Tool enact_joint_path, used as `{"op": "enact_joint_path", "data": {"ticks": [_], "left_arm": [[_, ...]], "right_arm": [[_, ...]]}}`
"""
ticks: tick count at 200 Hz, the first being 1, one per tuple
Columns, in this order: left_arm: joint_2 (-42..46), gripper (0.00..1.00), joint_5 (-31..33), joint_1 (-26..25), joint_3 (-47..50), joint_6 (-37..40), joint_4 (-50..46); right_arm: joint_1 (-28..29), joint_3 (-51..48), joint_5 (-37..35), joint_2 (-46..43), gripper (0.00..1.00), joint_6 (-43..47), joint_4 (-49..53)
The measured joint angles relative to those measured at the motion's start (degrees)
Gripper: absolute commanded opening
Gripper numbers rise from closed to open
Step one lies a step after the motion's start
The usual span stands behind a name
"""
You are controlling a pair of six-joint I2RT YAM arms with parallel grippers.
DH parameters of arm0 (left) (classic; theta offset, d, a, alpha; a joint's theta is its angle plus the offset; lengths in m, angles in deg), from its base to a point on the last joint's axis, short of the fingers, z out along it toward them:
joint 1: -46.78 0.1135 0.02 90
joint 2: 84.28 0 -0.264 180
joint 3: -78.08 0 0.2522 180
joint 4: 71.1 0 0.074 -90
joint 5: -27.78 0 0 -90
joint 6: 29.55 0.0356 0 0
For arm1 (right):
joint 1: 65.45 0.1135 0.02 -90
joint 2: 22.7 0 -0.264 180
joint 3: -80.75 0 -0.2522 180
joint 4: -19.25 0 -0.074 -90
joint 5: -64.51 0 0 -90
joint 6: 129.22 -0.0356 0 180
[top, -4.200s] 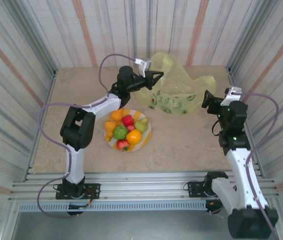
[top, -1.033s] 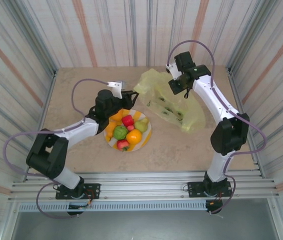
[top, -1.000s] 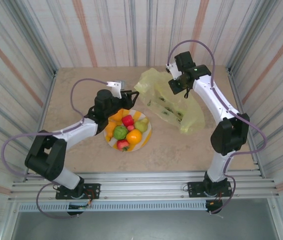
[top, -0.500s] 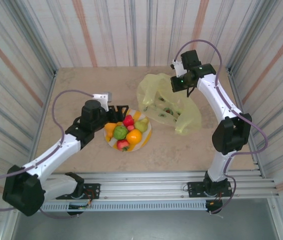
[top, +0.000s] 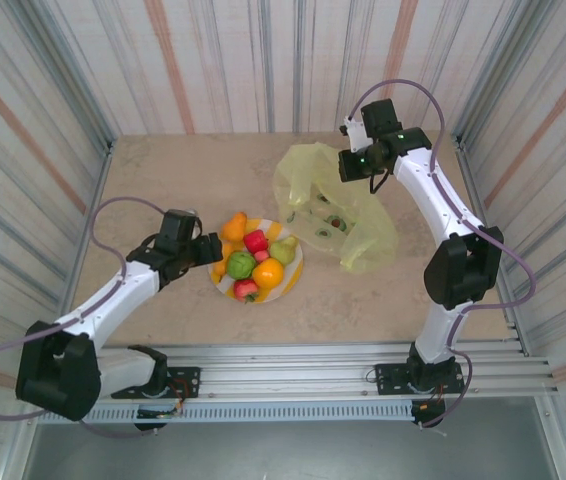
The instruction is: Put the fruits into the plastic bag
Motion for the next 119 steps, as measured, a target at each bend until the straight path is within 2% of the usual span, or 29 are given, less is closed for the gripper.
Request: {"op": "enact_joint_path", "data": {"ticks": [44,119], "left_arm": [[-6.3,0.9,-2.6,0.0,-1.0,0.0,1.1],[-11.3,0.89,-4.6,0.0,-3.0,0.0,5.1]], "right_arm": [[0.0,-0.1,1.0,0.0,0.0,-0.1,-0.8],[-0.2,-2.0,1.3,0.0,0.0,-0.1,-1.4]]}}
